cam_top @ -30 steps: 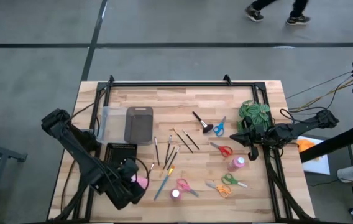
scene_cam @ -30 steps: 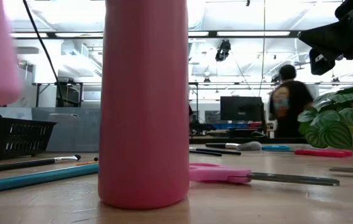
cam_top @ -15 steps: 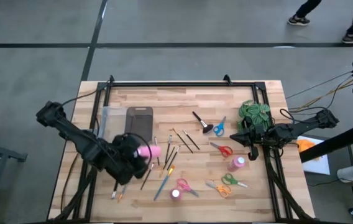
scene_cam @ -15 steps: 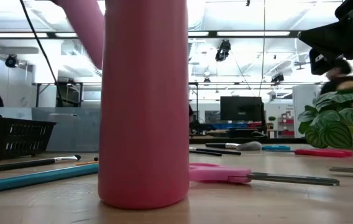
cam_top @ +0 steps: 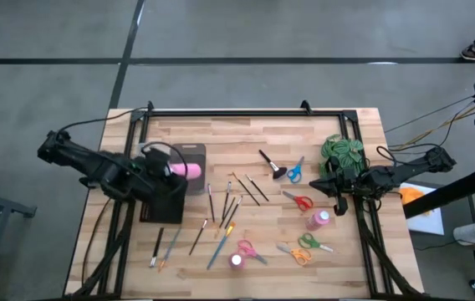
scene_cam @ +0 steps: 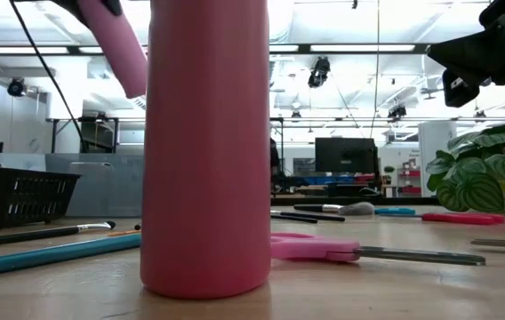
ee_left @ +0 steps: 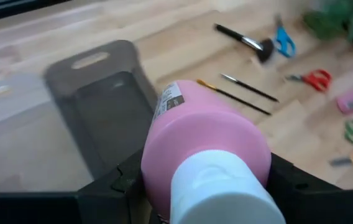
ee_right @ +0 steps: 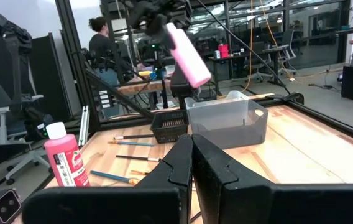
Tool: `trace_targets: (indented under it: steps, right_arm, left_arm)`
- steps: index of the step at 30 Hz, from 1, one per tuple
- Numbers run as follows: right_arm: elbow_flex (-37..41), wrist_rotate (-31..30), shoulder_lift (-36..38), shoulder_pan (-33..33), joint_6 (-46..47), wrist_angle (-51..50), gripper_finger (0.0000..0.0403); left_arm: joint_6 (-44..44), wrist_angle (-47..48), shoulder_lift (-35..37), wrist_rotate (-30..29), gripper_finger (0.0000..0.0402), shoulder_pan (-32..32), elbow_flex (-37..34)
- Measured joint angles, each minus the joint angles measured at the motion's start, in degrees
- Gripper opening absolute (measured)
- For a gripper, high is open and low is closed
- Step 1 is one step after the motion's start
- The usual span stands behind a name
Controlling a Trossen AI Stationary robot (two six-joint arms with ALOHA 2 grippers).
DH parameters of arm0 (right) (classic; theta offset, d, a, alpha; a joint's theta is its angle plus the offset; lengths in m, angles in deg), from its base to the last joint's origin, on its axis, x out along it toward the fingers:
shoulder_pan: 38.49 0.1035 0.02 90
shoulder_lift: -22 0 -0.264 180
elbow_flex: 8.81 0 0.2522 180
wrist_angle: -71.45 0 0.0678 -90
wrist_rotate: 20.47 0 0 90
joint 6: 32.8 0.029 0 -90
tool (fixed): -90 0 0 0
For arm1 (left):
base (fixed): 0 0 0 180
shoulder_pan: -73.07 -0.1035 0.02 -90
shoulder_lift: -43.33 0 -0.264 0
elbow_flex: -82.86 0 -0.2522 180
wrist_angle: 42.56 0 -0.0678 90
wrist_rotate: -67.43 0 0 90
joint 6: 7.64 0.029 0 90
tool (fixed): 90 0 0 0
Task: Pick & Place Paint Supplies
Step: Put the left light pink bottle into the white bin
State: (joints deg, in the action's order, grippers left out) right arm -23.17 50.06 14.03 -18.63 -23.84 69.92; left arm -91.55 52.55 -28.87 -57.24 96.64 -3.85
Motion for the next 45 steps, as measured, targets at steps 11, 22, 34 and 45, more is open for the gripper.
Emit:
trace_targets:
  steps: [11,22,34,45]
  right_arm:
    - [-0.01,0.00,0.00,0.01,0.02,-0.02,0.0009]
    - [0.00,0.00,0.00,0.01,0.00,-0.02,0.0009]
    - [-0.01,0.00,0.00,-0.01,0.00,0.00,0.0009]
    - [0.00,0.00,0.00,-0.01,0.01,0.00,0.0009]
  left_arm:
    - [-5.49,8.60,4.67,3.53,0.0197,-8.57,-0.07]
    - [1.55,8.69,9.40,5.02,0.0197,-20.59,-0.07]
    - [6.10,8.64,9.65,10.28,0.0197,-33.60,-2.70]
    - [6.12,8.68,10.66,16.81,0.0197,-44.68,-10.57]
